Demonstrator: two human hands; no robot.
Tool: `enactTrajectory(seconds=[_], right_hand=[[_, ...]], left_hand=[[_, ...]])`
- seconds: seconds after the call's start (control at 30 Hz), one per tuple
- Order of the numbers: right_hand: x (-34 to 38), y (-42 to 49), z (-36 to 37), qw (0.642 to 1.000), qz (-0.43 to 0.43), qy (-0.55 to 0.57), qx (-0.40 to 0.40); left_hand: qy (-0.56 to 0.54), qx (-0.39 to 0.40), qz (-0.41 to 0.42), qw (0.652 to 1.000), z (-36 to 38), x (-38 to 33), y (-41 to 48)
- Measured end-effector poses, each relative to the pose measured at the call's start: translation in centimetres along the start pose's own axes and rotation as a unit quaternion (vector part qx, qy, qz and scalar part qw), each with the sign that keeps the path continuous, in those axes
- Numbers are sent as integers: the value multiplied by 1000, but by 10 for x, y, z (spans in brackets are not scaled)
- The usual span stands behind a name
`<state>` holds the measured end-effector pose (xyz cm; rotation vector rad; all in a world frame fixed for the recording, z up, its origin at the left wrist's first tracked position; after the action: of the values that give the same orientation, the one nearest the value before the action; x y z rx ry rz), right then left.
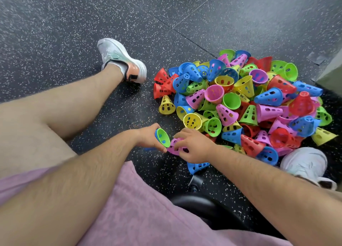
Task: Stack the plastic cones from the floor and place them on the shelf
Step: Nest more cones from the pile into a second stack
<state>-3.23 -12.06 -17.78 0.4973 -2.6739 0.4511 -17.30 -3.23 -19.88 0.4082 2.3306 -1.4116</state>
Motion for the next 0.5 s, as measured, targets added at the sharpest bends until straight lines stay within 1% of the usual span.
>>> enactTrajectory(seconds=[0.1,0.17,0.23,0.3,0.5], right_hand=[[3,2,12,997,4,-45,66],[6,3,13,993,-6,-82,85],[7,4,13,992,-15,-98,73],[6,6,11,995,-9,-86,50],[-8,14,-8,998,63,-17,-7]], left_hand=[[-3,2,0,1000,0,1,0],[-1,2,-3,1000,-1,2,0],[-4,-2,-7,1000,-3,3,0],[-4,-17,-9,1000,-8,3,-2],[-30,-68,-12,997,-28,2,-7]])
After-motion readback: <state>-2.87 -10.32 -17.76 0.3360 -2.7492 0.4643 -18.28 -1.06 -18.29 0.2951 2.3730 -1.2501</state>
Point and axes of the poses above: each hand's wrist, its own y-axis towards the middle knuckle, its own z-axis out of the palm, x = y × z, the point moved 7 cm from there along y, towards the middle knuckle, and after that the axes turned 1 degree about -y, right-handed, at the moved point
